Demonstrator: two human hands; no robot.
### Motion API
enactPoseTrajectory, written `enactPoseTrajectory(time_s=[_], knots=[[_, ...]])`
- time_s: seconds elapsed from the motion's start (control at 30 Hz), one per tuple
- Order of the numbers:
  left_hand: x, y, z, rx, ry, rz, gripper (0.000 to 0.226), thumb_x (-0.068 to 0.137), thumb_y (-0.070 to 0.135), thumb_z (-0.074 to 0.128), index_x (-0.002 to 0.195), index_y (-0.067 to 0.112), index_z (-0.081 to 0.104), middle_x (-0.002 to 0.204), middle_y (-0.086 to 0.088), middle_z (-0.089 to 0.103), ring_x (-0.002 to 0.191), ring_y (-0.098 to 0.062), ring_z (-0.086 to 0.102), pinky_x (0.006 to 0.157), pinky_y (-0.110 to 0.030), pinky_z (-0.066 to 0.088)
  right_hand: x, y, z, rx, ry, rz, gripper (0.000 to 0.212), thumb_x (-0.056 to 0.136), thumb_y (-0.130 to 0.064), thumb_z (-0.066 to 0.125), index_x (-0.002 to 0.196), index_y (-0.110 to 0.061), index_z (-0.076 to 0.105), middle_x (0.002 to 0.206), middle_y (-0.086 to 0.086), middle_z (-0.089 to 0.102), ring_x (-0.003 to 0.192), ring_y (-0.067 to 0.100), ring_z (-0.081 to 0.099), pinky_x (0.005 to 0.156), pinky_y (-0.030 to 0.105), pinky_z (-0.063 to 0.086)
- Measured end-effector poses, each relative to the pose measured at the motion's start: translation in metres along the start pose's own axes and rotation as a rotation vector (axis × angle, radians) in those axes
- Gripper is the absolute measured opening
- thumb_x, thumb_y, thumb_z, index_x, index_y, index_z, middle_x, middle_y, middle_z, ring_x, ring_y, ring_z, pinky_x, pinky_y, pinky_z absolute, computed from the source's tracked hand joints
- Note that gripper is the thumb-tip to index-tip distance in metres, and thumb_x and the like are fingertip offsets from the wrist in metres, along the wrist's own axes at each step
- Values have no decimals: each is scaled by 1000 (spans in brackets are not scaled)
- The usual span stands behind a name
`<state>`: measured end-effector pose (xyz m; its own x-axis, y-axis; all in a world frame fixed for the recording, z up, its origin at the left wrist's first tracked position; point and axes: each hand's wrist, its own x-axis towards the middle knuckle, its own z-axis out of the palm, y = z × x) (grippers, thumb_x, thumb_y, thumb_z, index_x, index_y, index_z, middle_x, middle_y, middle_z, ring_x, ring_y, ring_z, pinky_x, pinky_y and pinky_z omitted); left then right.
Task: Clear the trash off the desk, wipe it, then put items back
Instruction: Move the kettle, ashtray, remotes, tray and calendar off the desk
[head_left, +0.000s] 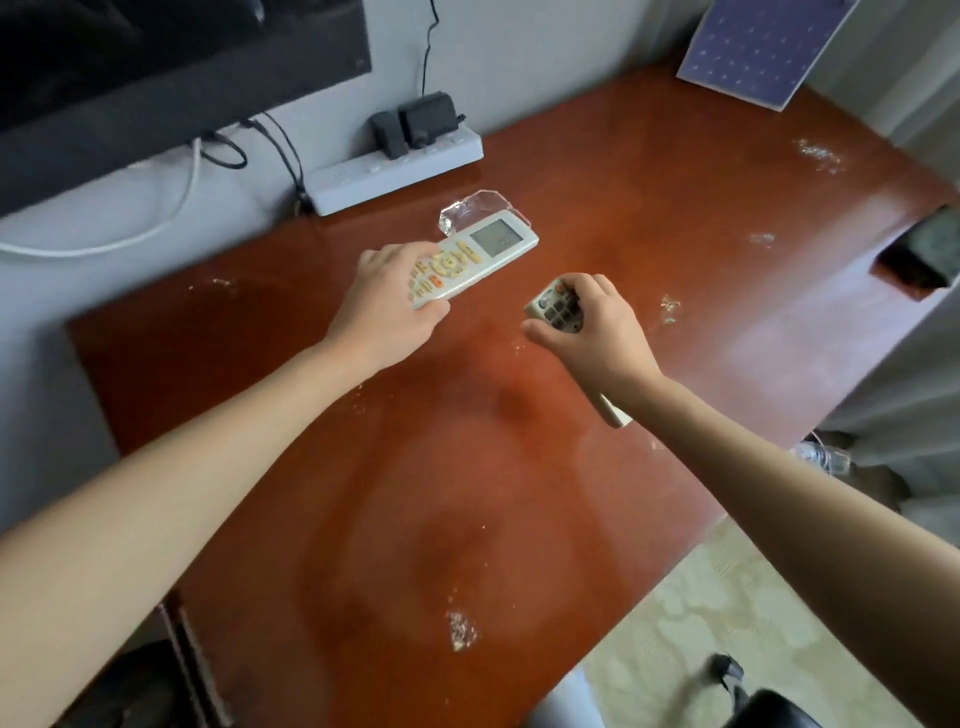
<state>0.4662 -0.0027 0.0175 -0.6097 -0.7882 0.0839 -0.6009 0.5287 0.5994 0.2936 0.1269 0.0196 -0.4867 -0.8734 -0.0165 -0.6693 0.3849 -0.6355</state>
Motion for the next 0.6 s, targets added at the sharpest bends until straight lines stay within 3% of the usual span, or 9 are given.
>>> enactPoseTrajectory(time_s=[0.2, 0.43, 0.6], knots=[[-124, -27, -55, 29, 28, 57, 55, 82, 17, 65, 133, 14, 46, 131, -6, 49, 116, -22, 38, 89, -17, 26, -108, -60, 36, 39, 30, 7, 52, 78, -44, 68, 120, -16, 52, 103, -8, 46, 89, 6, 45, 76, 20, 35], [-216, -40, -83, 6, 0, 61, 55, 84, 17, 65, 135, 14, 44, 131, -6, 49, 110, -12, 35, 84, -21, 33, -197, -97, 56, 123, -7, 54, 49, 79, -43, 67, 117, -16, 53, 103, -6, 48, 88, 7, 48, 67, 15, 36], [-261, -45, -81, 20, 5, 45, 55, 83, 15, 65, 134, 12, 45, 131, -6, 49, 107, -8, 31, 80, -14, 29, -232, -100, 66, 180, -36, 94, 48, 78, -44, 68, 114, -18, 52, 105, -1, 55, 89, 13, 54, 73, 27, 45]])
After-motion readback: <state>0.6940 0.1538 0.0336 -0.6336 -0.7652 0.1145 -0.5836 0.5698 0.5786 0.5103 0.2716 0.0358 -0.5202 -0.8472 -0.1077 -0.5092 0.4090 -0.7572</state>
